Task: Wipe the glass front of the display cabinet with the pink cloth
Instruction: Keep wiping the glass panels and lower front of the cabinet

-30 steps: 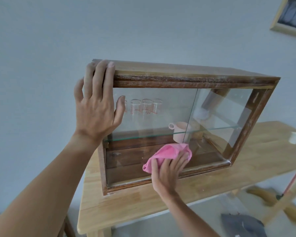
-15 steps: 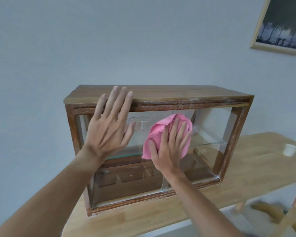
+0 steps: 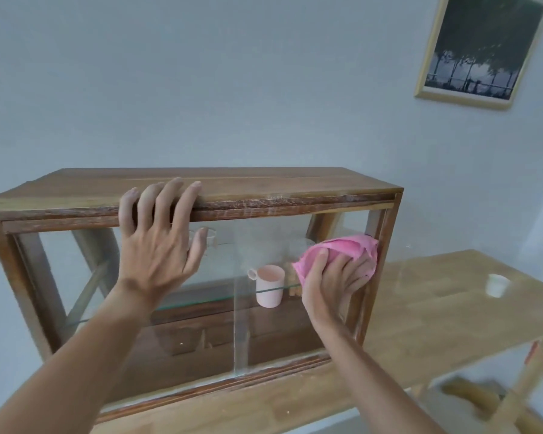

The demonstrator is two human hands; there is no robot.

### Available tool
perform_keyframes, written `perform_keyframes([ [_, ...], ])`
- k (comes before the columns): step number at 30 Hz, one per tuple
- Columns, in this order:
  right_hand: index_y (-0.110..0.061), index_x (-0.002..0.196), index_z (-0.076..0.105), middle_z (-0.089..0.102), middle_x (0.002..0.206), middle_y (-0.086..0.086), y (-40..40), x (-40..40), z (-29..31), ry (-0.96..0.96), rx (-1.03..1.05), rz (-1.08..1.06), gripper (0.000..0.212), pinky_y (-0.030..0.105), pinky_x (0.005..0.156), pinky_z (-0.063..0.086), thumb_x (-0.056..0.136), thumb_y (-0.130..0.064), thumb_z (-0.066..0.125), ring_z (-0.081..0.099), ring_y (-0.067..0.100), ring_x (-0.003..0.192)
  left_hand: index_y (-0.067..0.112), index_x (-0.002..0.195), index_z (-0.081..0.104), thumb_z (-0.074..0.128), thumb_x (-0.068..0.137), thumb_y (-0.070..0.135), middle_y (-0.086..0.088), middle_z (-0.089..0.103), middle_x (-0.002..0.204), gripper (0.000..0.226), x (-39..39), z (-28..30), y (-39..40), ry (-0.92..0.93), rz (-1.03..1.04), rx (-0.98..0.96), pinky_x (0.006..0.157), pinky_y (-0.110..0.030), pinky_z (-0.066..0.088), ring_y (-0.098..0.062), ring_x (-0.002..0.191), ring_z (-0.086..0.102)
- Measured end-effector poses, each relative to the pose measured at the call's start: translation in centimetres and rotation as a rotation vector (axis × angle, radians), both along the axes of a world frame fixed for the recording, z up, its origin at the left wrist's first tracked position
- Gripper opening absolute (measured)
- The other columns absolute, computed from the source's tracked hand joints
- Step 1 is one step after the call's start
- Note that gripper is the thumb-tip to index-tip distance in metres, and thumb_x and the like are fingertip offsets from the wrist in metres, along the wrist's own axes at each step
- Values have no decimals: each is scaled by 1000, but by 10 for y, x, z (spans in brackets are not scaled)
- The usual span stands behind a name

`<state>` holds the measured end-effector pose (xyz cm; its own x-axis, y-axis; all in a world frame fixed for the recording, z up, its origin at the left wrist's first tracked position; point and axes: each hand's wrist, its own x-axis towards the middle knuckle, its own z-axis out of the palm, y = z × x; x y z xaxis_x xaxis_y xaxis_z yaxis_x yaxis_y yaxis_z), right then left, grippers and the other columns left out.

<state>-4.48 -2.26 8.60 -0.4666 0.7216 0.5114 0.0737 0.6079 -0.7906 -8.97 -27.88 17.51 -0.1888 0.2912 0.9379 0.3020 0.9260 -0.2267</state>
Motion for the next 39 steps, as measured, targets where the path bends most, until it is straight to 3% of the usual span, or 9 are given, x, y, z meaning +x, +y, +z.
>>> perform_keyframes([
  [4, 0, 121, 58, 19, 164, 28, -48, -15, 16, 70, 578, 17, 66, 60, 122, -9, 100, -57, 32, 2, 44, 155, 13, 142, 47, 33, 98, 44, -14, 52, 136, 56, -4, -2, 1, 34, 19, 12, 110, -52, 29, -37, 119, 48],
  [9, -25, 153, 38, 3, 171, 0, -27, -13, -39, 52, 1195, 257, 67, 57, 125, 0, 98, -63, 42, 3, 28, 158, 13, 141, 47, 34, 98, 42, -14, 53, 134, 53, -4, -2, 2, 66, 50, 35, 111, -52, 29, -39, 118, 47],
  [17, 8, 105, 68, 11, 160, 31, 76, 10, -69, -123, 680, 50, 65, 66, 122, 3, 95, -49, 38, 3, 46, 152, 10, 140, 48, 35, 99, 43, -19, 53, 134, 54, 2, -1, 11, 35, 122, 64, 114, -54, 29, -42, 118, 48],
  [20, 3, 117, 61, 8, 165, 31, 53, -4, -17, -24, 507, 40, 64, 64, 123, -5, 97, -52, 34, -10, 42, 154, 11, 141, 47, 33, 100, 44, -19, 52, 136, 54, 3, -2, 12, 28, 141, 64, 115, -55, 29, -42, 120, 48],
  [24, -18, 137, 49, 7, 167, 12, -7, -15, 6, 202, 773, 146, 52, 62, 123, -3, 99, -54, 43, 1, 40, 155, 11, 140, 47, 31, 101, 43, -19, 52, 135, 53, 2, -2, 13, 48, 134, 79, 116, -53, 27, -41, 121, 47],
  [29, -34, 160, 21, 8, 171, -2, -32, -16, -60, 67, 1319, 491, 65, 52, 126, -10, 101, -49, 45, -6, 23, 158, 11, 140, 47, 28, 101, 43, -19, 52, 135, 54, 3, -3, 10, 51, 124, 67, 116, -53, 27, -41, 122, 47],
  [31, -33, 161, 14, 3, 171, -5, -21, -10, -96, -5, 1337, 463, 71, 51, 127, -7, 99, -48, 45, 0, 22, 158, 11, 140, 47, 27, 102, 44, -19, 51, 135, 55, 2, -3, 8, 48, 116, 55, 116, -52, 27, -40, 122, 47],
  [36, -34, 134, 53, 32, 161, -4, 41, 21, -144, -170, 1138, 306, 47, 55, 121, 15, 93, -58, 53, 44, 31, 142, 10, 145, 42, 26, 101, 48, -19, 46, 144, 60, -2, -5, 4, 35, 156, 26, 117, -51, 22, -41, 125, 43],
  [39, -22, 146, 41, 21, 161, 9, 57, 12, -101, -69, 1005, 221, 62, 56, 124, 5, 102, -61, 27, 24, 37, 150, 11, 149, 38, 27, 101, 49, -16, 40, 153, 62, -2, -5, 5, 42, 153, 5, 118, -50, 20, -40, 128, 41],
])
